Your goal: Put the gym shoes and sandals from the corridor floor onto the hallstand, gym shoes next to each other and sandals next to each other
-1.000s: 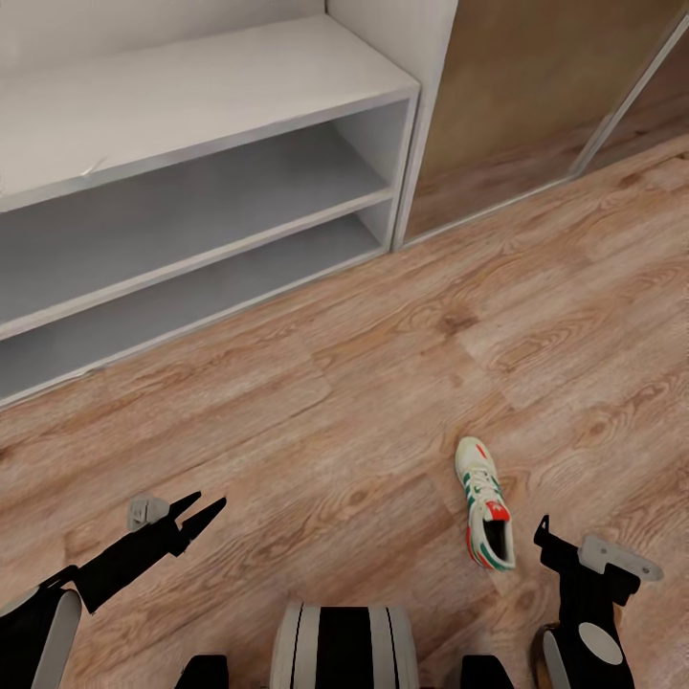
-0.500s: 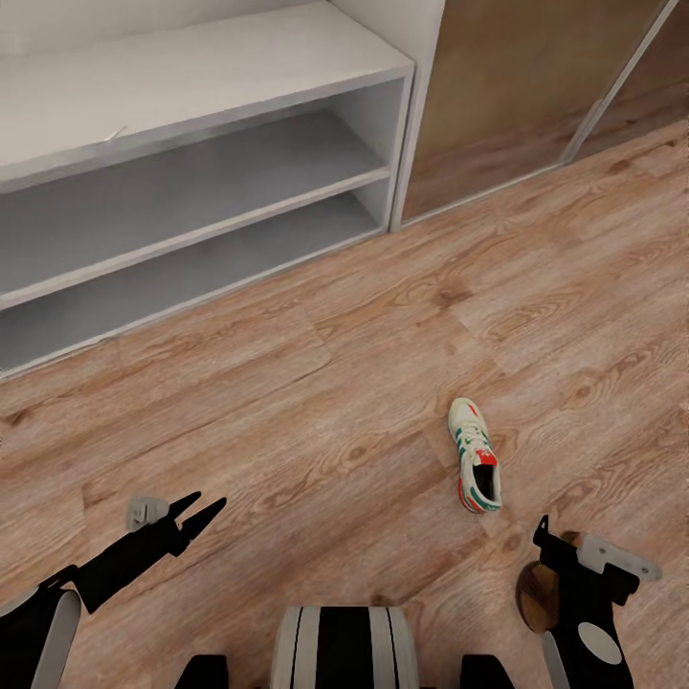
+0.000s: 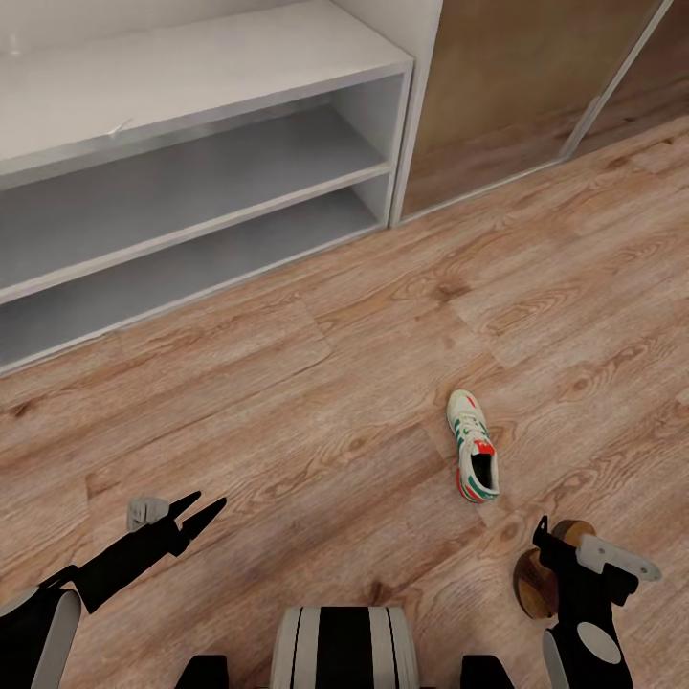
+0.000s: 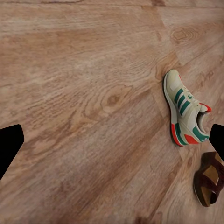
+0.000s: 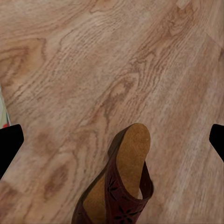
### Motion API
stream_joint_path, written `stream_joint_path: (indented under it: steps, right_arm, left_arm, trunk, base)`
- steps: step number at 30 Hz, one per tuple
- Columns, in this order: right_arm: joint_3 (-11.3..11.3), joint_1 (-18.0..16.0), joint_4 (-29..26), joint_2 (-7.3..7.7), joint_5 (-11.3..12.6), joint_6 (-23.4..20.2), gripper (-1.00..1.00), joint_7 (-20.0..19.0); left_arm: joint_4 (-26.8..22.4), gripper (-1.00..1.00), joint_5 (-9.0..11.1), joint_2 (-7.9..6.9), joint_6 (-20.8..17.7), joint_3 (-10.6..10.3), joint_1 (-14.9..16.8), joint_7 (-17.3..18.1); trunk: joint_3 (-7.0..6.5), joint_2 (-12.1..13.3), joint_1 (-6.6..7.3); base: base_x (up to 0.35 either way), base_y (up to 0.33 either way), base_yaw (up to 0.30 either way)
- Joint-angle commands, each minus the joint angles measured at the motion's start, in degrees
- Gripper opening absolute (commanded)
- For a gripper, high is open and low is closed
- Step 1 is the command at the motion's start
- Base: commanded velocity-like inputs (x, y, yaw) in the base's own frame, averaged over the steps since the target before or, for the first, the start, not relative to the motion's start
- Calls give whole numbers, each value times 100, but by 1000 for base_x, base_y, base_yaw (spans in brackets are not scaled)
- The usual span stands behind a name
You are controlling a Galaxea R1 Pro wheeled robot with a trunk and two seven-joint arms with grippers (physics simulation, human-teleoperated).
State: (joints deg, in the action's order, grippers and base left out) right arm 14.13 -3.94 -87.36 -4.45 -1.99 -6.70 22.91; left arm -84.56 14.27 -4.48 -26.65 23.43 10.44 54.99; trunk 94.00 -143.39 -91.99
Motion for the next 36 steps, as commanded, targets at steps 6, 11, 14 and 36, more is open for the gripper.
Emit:
stream_joint_path:
  steps: [6, 11, 14, 36]
  right_arm:
    - [-49, -2, -9, -21, -29, -58, 100, 12]
    - [-418, -2, -9, -19, -30, -59, 100, 21]
    - [-648, -2, -9, -14, -29, -60, 100, 27]
    - [-763, -2, -1, 0, -26, -55, 100, 21]
  left_arm:
    - [5, 100, 25, 0, -37, 3, 8, -10]
    - [19, 100, 18, 0, -34, -3, 30, -139]
    - [24, 100, 16, 0, -33, -26, 41, -528]
    - [8, 100, -81, 11, 649, -2707, 391, -6312]
  trunk:
    - [6, -1, 1]
    - [27, -1, 1]
    - [44, -1, 1]
    - [76, -1, 1]
  base:
    - [0, 0, 11]
    - [0, 0, 143]
    - [0, 0, 202]
    - [0, 0, 53]
